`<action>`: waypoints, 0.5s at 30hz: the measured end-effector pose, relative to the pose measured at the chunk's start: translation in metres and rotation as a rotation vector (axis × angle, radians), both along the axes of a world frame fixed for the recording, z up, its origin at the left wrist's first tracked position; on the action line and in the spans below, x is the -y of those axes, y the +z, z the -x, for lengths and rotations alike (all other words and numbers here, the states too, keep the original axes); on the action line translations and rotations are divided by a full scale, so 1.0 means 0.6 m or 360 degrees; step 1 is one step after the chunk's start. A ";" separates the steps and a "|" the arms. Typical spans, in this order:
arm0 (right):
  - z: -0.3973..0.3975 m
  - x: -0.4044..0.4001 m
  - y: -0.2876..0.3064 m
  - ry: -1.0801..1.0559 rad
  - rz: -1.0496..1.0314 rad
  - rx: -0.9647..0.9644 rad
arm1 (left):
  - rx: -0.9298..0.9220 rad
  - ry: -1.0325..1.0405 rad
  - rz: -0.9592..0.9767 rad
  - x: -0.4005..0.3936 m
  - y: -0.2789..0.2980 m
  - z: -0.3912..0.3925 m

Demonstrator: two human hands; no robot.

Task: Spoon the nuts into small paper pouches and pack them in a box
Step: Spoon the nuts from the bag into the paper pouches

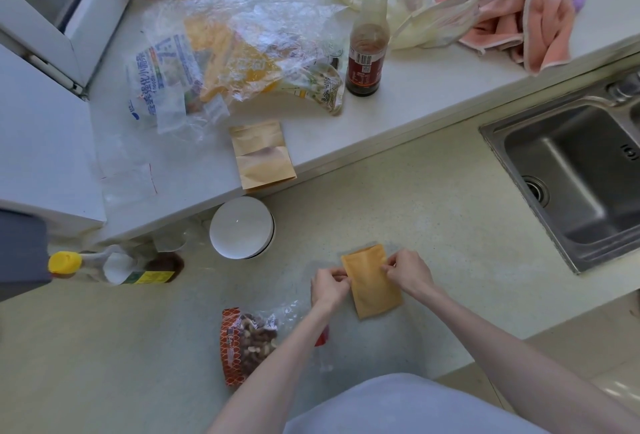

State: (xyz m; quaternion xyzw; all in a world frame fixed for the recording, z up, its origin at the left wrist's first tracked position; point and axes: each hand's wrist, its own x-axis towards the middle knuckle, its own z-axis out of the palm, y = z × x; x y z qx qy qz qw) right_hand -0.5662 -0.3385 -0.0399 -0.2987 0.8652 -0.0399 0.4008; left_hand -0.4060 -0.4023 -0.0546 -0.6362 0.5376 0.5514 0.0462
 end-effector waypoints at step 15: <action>0.014 0.045 0.051 0.0035 0.0328 -0.0035 | -0.0130 -0.0291 0.1119 0.128 0.132 -0.081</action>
